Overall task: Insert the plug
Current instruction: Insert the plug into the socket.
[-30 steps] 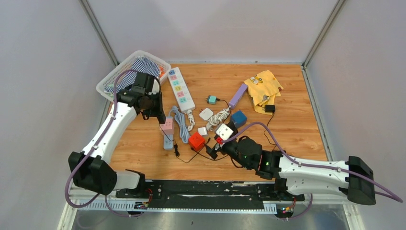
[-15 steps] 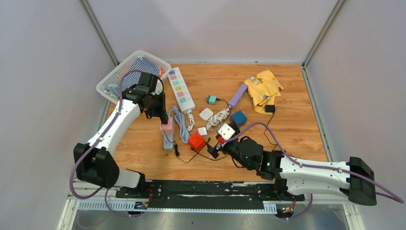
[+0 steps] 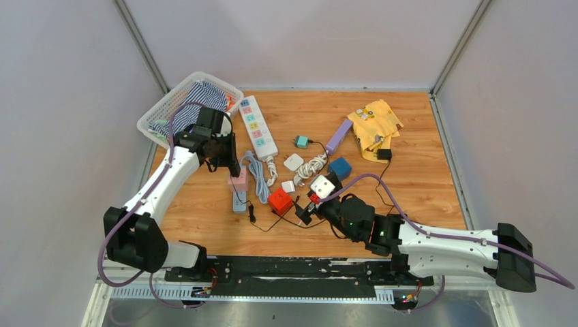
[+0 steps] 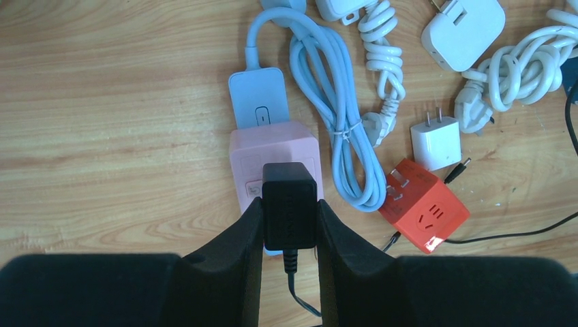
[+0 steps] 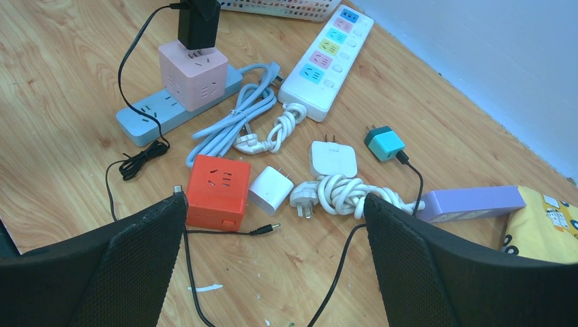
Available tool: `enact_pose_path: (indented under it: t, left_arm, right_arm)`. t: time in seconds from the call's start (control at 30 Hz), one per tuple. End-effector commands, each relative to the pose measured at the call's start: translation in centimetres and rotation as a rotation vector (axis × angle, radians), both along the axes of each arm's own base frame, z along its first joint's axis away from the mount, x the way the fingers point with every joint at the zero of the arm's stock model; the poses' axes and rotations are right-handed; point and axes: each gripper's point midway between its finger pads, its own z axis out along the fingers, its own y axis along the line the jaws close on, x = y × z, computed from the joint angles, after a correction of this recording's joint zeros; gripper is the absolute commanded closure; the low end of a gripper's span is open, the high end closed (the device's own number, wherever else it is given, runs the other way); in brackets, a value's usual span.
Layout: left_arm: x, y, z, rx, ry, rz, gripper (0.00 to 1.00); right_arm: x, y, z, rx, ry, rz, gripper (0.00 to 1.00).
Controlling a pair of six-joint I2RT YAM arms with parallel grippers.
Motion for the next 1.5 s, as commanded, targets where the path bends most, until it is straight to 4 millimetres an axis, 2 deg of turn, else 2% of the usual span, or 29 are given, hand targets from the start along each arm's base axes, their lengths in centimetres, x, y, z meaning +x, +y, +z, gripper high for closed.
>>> enact_pose_path:
  t: [0.0,0.17,0.43,0.57,1.47]
  left_arm:
    - [-1.2,0.2,-1.7,0.024,0.047,-0.013,1.00]
    - [-1.5,0.1,-1.3,0.010,0.040,-0.009,1.00]
    - [-2.0,-0.3,-2.4,-0.006,0.083,-0.028,1.00]
    - [-2.1,-1.3,-1.9,-0.060,0.085,-0.045,1.00]
    - [-1.5,0.0,1.0,0.003,0.005,-0.031,1.00]
  right_arm:
    - [0.4,-0.5,-0.1,0.003,-0.013,-0.029,0.00]
    - [0.4,-0.6,-0.2,0.000,-0.014,-0.032,0.00]
    - [0.4,-0.7,-0.1,0.000,-0.016,-0.035,0.00]
    - [0.4,-0.7,-0.1,0.001,-0.015,-0.035,0.00]
    - [0.5,-0.8,-0.1,-0.001,-0.017,-0.038,0.00]
